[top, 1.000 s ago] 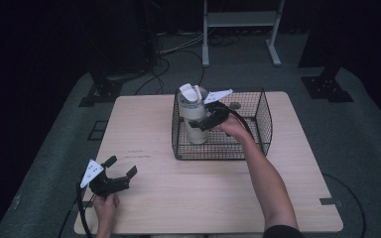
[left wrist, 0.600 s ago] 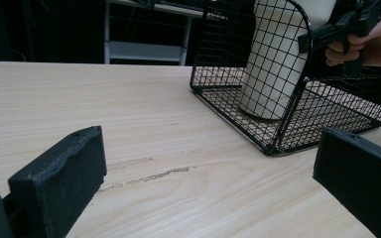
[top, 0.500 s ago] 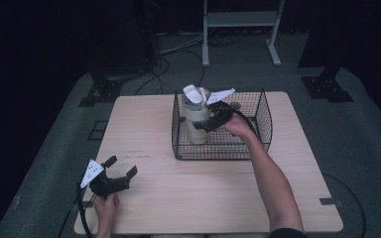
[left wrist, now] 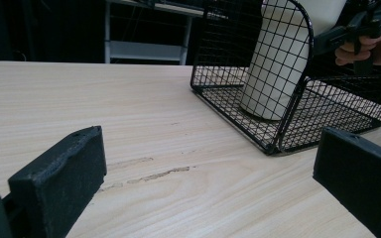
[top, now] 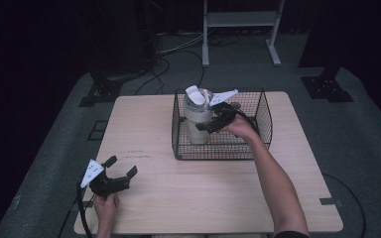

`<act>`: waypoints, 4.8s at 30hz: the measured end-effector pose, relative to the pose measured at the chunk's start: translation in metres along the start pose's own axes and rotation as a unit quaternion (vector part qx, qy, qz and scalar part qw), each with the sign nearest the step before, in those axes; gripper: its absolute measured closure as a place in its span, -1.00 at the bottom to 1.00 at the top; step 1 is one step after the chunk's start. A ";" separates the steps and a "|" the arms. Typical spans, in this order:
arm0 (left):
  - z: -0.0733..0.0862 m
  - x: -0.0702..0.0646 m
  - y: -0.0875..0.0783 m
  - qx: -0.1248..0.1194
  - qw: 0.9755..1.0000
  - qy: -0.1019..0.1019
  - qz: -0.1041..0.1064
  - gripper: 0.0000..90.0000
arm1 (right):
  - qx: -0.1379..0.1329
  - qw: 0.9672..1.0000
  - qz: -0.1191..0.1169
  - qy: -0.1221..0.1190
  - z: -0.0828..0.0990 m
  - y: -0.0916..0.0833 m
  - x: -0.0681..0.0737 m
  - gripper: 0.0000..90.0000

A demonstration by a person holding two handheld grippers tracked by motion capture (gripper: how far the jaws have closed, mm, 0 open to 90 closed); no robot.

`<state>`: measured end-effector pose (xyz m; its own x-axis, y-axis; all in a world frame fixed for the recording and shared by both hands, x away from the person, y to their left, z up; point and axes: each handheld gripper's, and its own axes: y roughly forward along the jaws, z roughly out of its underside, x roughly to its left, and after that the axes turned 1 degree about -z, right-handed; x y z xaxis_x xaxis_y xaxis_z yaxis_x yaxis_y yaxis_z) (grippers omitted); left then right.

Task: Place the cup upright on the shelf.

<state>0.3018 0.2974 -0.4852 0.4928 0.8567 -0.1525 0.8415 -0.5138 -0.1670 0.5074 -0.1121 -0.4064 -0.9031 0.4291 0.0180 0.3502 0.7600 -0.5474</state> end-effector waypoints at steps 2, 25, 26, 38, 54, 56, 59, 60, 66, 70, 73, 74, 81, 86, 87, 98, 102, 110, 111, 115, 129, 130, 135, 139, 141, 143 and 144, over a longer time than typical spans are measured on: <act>0.000 0.000 0.000 0.000 1.000 0.000 0.000 -1.00 | 0.002 1.000 0.002 -0.002 0.000 -0.002 0.000 -0.80; 0.000 -0.001 0.000 0.002 1.000 0.002 -0.001 -1.00 | 0.013 1.000 0.025 0.011 -0.001 -0.049 -0.002 -0.79; 0.000 -0.001 0.000 0.003 1.000 0.002 -0.001 -1.00 | 0.014 0.999 0.028 0.010 -0.002 -0.054 -0.001 -0.79; 0.000 -0.001 0.000 0.005 1.000 0.005 -0.001 -1.00 | 0.025 0.999 0.047 0.014 -0.004 -0.082 0.001 -0.79; 0.000 -0.002 0.001 0.006 1.000 0.006 -0.003 -1.00 | 0.023 0.998 0.061 0.002 -0.009 -0.112 0.008 -0.79; 0.000 -0.002 0.001 0.005 1.000 0.005 -0.004 -1.00 | 0.022 0.998 0.061 0.002 -0.008 -0.114 0.009 -0.79; 0.000 -0.002 0.001 0.006 1.000 0.008 -0.004 -1.00 | 0.025 0.998 0.061 0.000 -0.007 -0.118 0.011 -0.79; 0.000 -0.002 0.001 0.006 1.000 0.008 -0.004 -1.00 | 0.025 0.998 0.063 -0.001 -0.007 -0.119 0.012 -0.79; 0.000 -0.003 0.002 0.008 1.000 0.012 -0.005 -1.00 | 0.022 0.998 0.067 -0.003 -0.003 -0.129 0.014 -0.79; 0.000 -0.003 0.002 0.008 1.000 0.012 -0.005 -1.00 | 0.026 0.997 0.066 -0.003 0.002 -0.133 0.016 -0.79; 0.000 -0.003 0.002 0.009 1.000 0.014 -0.006 -1.00 | 0.029 0.997 0.067 -0.004 0.006 -0.136 0.017 -0.79; 0.000 -0.003 0.002 0.009 1.000 0.014 -0.006 -1.00 | 0.028 0.997 0.065 -0.004 0.008 -0.139 0.019 -0.79; 0.000 -0.003 0.002 0.009 1.000 0.014 -0.007 -1.00 | 0.028 0.997 0.065 -0.007 0.014 -0.146 0.024 -0.79; 0.000 -0.003 0.002 0.009 1.000 0.015 -0.007 -1.00 | 0.025 0.998 0.063 -0.008 0.018 -0.153 0.027 -0.79; 0.000 -0.003 0.002 0.010 1.000 0.015 -0.007 -1.00 | 0.025 0.998 0.064 -0.009 0.019 -0.155 0.028 -0.79; 0.000 -0.004 0.003 0.009 1.000 0.015 -0.009 -1.00 | 0.022 0.998 0.065 -0.010 0.032 -0.168 0.036 -0.79; 0.000 -0.005 0.003 0.008 1.000 0.013 -0.009 -1.00 | 0.019 0.998 0.064 -0.011 0.036 -0.171 0.039 -0.79; 0.000 -0.005 0.003 0.010 1.000 0.013 -0.010 -1.00 | 0.015 0.998 0.056 -0.012 0.049 -0.175 0.048 -0.79; 0.000 -0.005 0.003 0.010 1.000 0.013 -0.010 -1.00 | 0.014 0.998 0.056 -0.012 0.050 -0.175 0.049 -0.79; 0.000 -0.005 0.003 0.010 1.000 0.013 -0.010 -1.00 | 0.014 0.998 0.054 -0.013 0.056 -0.178 0.053 -0.79; 0.000 -0.005 0.003 0.011 1.000 0.013 -0.011 -1.00 | 0.005 0.999 0.046 -0.014 0.074 -0.185 0.068 -0.79; 0.000 -0.005 0.003 0.011 1.000 0.012 -0.011 -1.00 | 0.002 0.999 0.047 -0.011 0.077 -0.185 0.070 -0.79; 0.000 -0.005 0.003 0.011 1.000 0.013 -0.011 -1.00 | 0.000 0.999 0.044 -0.007 0.087 -0.186 0.073 -0.79; 0.000 -0.005 0.003 0.014 1.000 0.017 -0.011 -1.00 | 0.002 0.999 0.042 0.000 0.097 -0.185 0.075 -0.79; 0.000 -0.005 0.003 0.011 1.000 0.013 -0.011 -1.00 | -0.001 0.999 0.040 0.005 0.102 -0.185 0.075 -0.79; 0.000 -0.005 0.003 0.013 1.000 0.014 -0.011 -1.00 | -0.001 0.999 0.039 0.006 0.103 -0.185 0.076 -0.79; 0.000 -0.005 0.003 0.013 1.000 0.015 -0.012 -1.00 | 0.000 0.999 0.039 0.007 0.105 -0.185 0.076 -0.79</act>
<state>0.3020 0.2916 -0.4849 0.4799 0.8691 -0.1200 0.8468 -0.4946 -0.1956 0.3480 -0.2710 -0.3915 -0.8695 0.4937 -0.0136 0.4197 0.7240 -0.5474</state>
